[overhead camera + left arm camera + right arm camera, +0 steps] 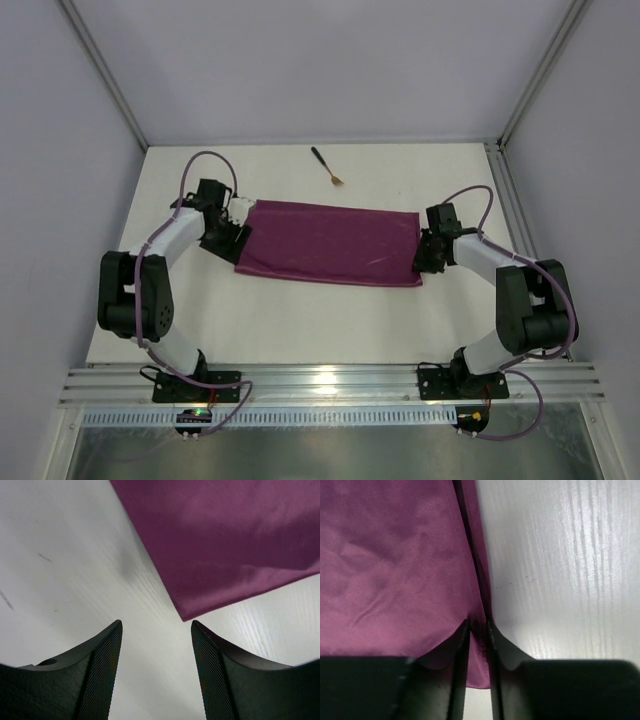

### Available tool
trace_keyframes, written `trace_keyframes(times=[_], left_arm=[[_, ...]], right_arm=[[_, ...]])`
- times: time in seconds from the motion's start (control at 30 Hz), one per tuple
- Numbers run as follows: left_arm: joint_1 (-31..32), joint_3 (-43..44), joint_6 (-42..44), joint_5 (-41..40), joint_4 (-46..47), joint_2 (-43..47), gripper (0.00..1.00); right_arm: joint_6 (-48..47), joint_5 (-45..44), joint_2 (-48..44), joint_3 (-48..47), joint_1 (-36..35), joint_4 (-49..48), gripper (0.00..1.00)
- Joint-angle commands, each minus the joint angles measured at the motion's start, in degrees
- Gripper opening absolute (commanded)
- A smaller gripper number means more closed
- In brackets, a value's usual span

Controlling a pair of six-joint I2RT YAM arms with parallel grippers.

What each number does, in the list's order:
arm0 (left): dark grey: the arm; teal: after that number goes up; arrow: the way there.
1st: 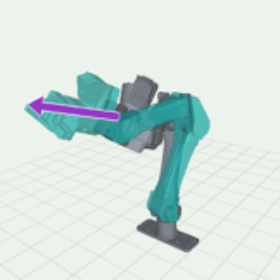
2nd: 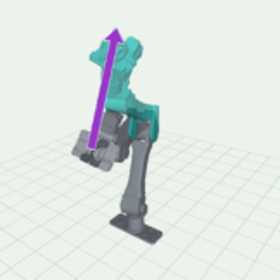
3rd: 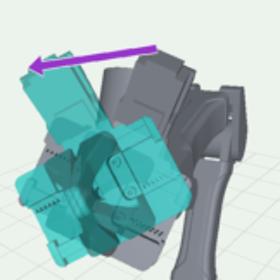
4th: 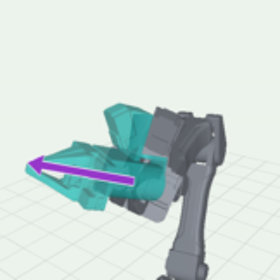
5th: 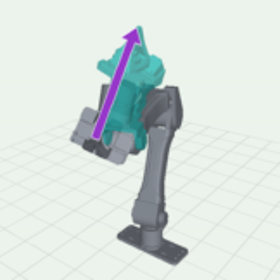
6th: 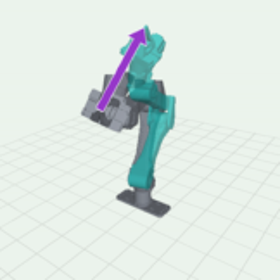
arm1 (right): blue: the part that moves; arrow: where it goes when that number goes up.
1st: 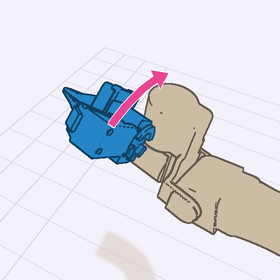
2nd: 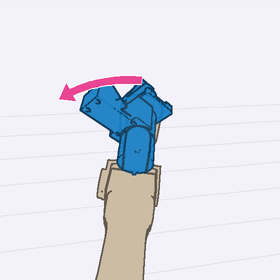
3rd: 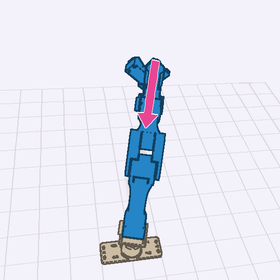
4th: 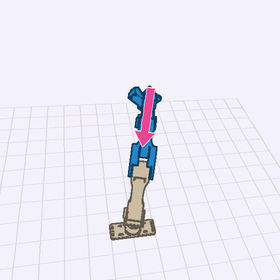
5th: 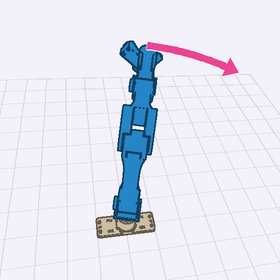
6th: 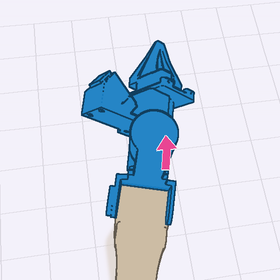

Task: Fold the napkin into a case and place the utensils inside
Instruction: Move the rectangle-folded napkin to the center of the board.

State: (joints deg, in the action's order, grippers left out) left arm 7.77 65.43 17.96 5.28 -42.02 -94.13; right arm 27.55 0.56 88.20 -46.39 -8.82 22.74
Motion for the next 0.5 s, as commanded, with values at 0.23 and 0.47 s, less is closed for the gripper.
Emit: trace_keyframes(times=[0.23,0.47], left_arm=[[0.1,-3.0,-2.4,10.8,1.0,1.3,0.58],[0.2,-2.2,-4.2,11.9,2.7,-4.0,0.44]], right_arm=[[2.5,-4.4,-9.9,8.7,0.0,2.9,0.04],[3.3,-4.0,-12.4,10.5,0.0,3.7,0.04]])
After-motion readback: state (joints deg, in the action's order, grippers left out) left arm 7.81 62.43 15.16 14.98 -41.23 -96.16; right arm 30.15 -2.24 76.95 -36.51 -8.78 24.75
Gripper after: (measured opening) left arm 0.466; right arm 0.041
